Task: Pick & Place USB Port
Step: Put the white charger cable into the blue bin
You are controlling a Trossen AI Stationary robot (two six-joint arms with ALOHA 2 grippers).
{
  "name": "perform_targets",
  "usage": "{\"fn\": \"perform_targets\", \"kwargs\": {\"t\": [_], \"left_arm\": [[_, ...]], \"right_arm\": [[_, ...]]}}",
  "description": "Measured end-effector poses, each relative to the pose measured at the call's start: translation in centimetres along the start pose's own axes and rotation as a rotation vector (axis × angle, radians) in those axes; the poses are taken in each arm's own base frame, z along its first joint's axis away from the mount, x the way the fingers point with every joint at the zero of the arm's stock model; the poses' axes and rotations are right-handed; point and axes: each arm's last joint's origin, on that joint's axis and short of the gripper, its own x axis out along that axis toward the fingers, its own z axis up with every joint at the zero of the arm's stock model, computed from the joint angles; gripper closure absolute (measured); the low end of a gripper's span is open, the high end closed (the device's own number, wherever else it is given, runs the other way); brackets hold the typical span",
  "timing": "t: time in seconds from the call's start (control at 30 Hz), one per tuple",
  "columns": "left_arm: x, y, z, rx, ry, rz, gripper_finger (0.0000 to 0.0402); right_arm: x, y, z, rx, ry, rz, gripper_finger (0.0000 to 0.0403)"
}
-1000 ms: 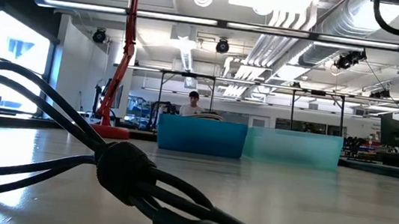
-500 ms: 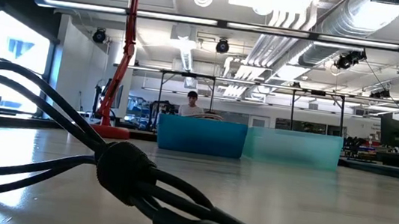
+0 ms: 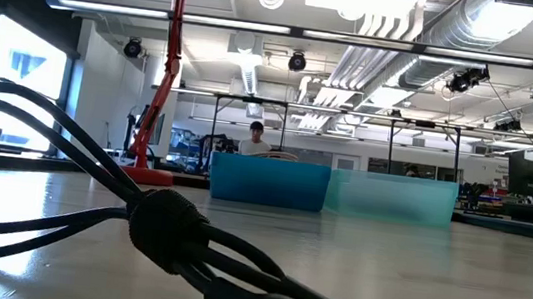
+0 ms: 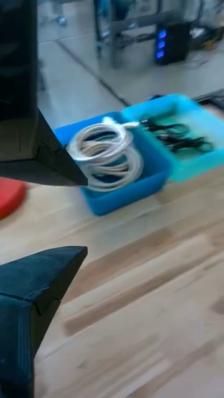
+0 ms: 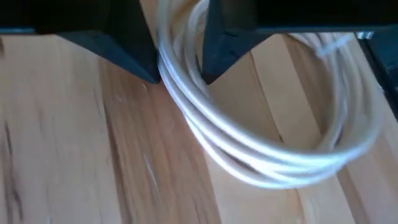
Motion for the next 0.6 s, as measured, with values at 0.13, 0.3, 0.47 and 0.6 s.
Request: {"fn": "perform_targets", "kwargs": {"t": [0.13,0.3,0.47,0.6], "left_arm": [[1.8,-1.2,0.7,0.052,-0.066,0.024,0.024],[4.2,-2.9,1.0,0.114,-0.12,0.084,0.024],[6.4,-3.6,0.4,0.13,-0.107,0.143,0.024],[8.0,-3.4,-0.7,0.133,-0.014,0.235,0.024]], "right_arm": [[-0.1,-0.7,0.6,0.02,-0.003,-0.001,0.036],[-0.2,-1.1,1.3,0.031,-0.035,-0.005,0.0376],[-1.6,-1.0,3.5,-0.064,-0.232,-0.178,0.0377],[-4.2,-0.5,5.6,-0.141,-0.277,-0.311,0.0391]]}}
